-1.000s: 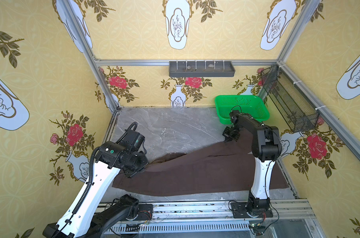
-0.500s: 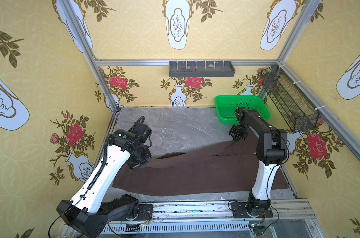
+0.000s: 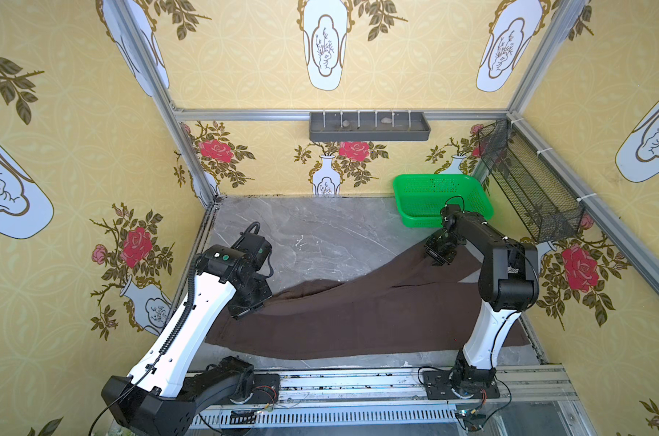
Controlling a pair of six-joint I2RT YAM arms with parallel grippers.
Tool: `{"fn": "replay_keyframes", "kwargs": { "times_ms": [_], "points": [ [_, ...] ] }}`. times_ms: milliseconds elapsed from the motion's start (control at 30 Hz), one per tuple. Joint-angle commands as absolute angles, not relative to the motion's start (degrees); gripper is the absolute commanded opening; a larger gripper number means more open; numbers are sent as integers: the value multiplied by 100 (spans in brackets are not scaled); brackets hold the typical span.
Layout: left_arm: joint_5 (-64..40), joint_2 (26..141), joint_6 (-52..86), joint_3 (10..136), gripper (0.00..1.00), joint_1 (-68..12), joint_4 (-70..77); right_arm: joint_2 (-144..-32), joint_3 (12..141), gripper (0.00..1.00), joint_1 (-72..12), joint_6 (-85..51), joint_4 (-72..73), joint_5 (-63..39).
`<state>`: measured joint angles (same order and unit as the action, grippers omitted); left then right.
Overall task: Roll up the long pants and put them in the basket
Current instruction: Fold the long pant at the center of the board.
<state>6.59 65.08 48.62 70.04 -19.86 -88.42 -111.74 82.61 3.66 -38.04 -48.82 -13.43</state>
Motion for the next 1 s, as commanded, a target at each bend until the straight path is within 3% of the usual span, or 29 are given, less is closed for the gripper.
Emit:
{"fn": "replay_keyframes", "kwargs": {
  "times_ms": [0, 500, 967],
  "points": [
    [548, 6309, 4893, 6714, 0, -1977, -9578, -11109, 8292, 34, 353, -4035, -4341, -1888],
    [394, 5780, 4928, 5862, 0, -1977, -9597, -11914, 8755, 35, -343, -4608, -4223, -1756],
    [540, 5925, 4835, 5844, 0, -1971, -9585, -12497, 9138, 33, -784, -4414, -5319, -635]
  ]
}}
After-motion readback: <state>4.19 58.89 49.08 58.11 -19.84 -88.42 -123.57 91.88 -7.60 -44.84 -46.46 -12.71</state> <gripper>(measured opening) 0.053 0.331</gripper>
